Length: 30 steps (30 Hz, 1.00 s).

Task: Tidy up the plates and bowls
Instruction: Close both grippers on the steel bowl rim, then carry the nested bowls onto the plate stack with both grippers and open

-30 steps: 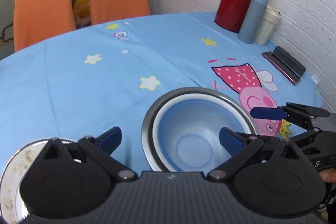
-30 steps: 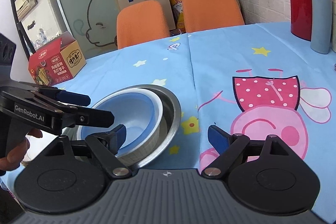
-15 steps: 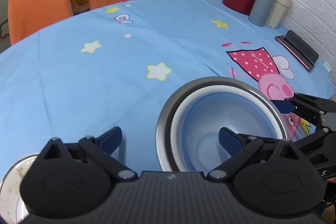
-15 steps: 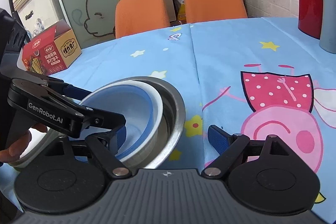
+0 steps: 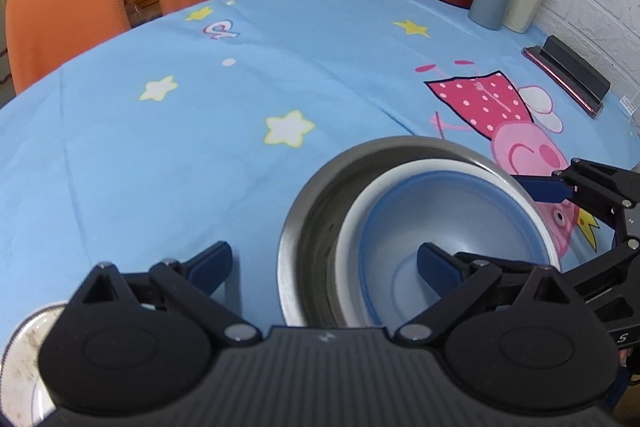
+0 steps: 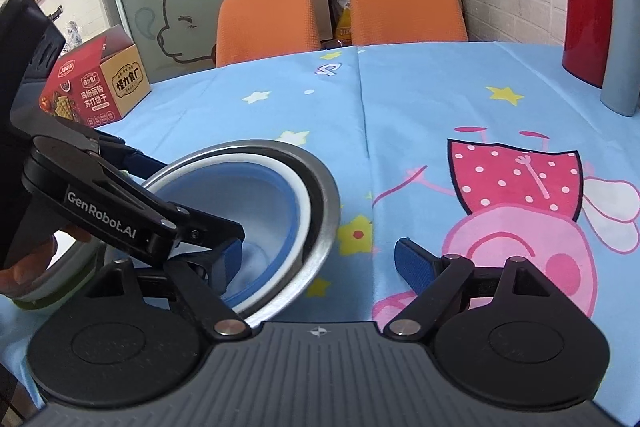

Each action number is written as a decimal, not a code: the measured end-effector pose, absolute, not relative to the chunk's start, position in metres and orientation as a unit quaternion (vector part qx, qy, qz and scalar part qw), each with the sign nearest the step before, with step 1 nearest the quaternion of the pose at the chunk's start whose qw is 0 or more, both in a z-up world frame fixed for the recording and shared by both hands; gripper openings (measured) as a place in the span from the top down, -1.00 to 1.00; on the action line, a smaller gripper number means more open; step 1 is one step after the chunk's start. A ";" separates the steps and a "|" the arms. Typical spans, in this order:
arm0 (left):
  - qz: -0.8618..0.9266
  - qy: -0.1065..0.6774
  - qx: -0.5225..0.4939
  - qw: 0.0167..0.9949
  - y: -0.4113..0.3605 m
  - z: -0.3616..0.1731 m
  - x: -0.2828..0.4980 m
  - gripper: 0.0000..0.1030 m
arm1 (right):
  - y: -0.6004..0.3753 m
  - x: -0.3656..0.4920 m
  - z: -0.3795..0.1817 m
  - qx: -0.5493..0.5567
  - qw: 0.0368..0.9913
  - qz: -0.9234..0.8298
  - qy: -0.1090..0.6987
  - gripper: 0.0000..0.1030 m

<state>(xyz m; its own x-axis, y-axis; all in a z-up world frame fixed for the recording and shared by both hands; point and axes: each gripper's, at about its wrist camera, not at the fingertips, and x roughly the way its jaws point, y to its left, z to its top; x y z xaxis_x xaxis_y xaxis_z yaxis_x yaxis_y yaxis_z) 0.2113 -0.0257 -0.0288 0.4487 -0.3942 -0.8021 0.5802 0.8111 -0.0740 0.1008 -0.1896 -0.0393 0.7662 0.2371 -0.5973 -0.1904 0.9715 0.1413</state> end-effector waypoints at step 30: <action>-0.226 0.369 0.015 0.901 -0.039 0.044 0.167 0.13 | -0.165 0.084 0.020 0.034 0.965 0.090 0.242 -0.43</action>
<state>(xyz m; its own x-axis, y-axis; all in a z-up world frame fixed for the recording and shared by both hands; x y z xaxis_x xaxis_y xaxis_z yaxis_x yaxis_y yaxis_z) 0.1674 -0.0395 0.0442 0.6253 -0.3967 -0.6720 0.4183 0.8974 -0.1405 0.0840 -0.1651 0.0200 0.8667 0.1910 -0.4608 -0.1580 0.9813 0.1095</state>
